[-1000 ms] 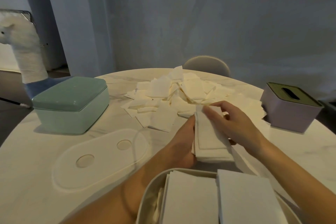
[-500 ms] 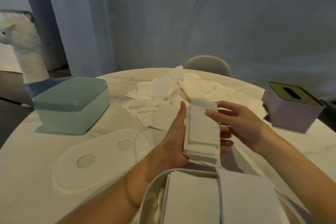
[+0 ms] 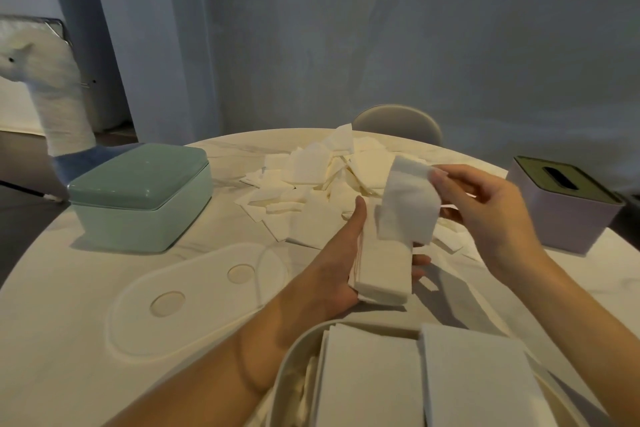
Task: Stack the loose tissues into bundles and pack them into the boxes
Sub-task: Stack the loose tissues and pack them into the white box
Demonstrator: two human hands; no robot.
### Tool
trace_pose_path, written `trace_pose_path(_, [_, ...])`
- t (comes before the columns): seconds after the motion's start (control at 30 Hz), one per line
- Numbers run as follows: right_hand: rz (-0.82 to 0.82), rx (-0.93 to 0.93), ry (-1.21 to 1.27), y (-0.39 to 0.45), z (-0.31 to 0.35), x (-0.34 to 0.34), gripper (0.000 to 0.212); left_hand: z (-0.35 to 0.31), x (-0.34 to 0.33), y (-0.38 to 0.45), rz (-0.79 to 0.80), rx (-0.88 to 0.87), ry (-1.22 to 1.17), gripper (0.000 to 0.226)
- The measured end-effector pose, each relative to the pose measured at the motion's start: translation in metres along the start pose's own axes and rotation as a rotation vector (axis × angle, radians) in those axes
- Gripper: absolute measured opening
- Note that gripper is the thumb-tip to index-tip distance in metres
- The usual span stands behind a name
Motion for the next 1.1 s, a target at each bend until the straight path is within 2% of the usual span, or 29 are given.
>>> trace_pose_path(0.07, [0.129,-0.129,0.178,0.001,-0.005,-0.008,0.023,-0.006,0.006,0.000,-0.061,-0.034,0.014,0.064])
trace_pose_path(0.17, [0.239,-0.114,0.033,-0.004,-0.010,-0.026,0.020,-0.015,0.001,0.001,-0.065,-0.110,0.053,0.055])
trace_pose_path(0.27, [0.223,-0.050,-0.227,-0.006,-0.021,-0.036,0.010,-0.026,-0.006,-0.005,-0.046,-0.205,0.083,0.041])
trace_pose_path(0.37, [0.153,0.001,-0.354,-0.003,-0.023,-0.034,0.021,-0.020,-0.010,-0.006,0.031,-0.110,0.167,0.049])
trace_pose_path(0.43, [0.122,0.032,-0.363,0.000,-0.020,-0.030,0.026,-0.017,-0.011,-0.005,0.083,-0.090,0.251,0.054])
trace_pose_path(0.53, [0.160,0.020,-0.356,0.004,-0.018,-0.028,0.010,-0.017,-0.015,-0.003,0.147,-0.124,0.396,0.047])
trace_pose_path(0.63, [0.203,-0.052,-0.315,0.006,-0.023,-0.027,0.010,-0.014,-0.012,-0.002,0.153,-0.109,0.419,0.043])
trace_pose_path(0.73, [0.145,-0.022,-0.335,0.006,-0.018,-0.021,0.010,-0.011,-0.015,-0.002,0.191,-0.090,0.446,0.029])
trace_pose_path(0.83, [0.069,0.038,-0.380,0.006,-0.013,-0.015,0.012,-0.009,-0.019,-0.004,0.230,-0.093,0.481,0.030])
trace_pose_path(0.93, [-0.028,0.093,-0.306,0.005,-0.004,-0.004,0.011,-0.010,-0.022,-0.006,0.250,-0.098,0.479,0.035])
trace_pose_path(1.03, [-0.175,0.089,-0.060,0.002,0.006,0.022,0.018,-0.010,-0.019,-0.004,0.237,-0.099,0.410,0.036])
trace_pose_path(1.1, [-0.119,0.048,0.123,0.000,0.010,0.024,0.021,-0.009,-0.015,-0.003,0.172,-0.089,0.327,0.035])
Point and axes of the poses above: each hand's wrist, its own y-axis towards the middle knuckle, its own x-axis out of the back of the hand, z = x × y, the point moved 10 cm from there along y, towards the middle knuckle, and after that the axes turned 14 degrees about -x, right-handed, at the moved point
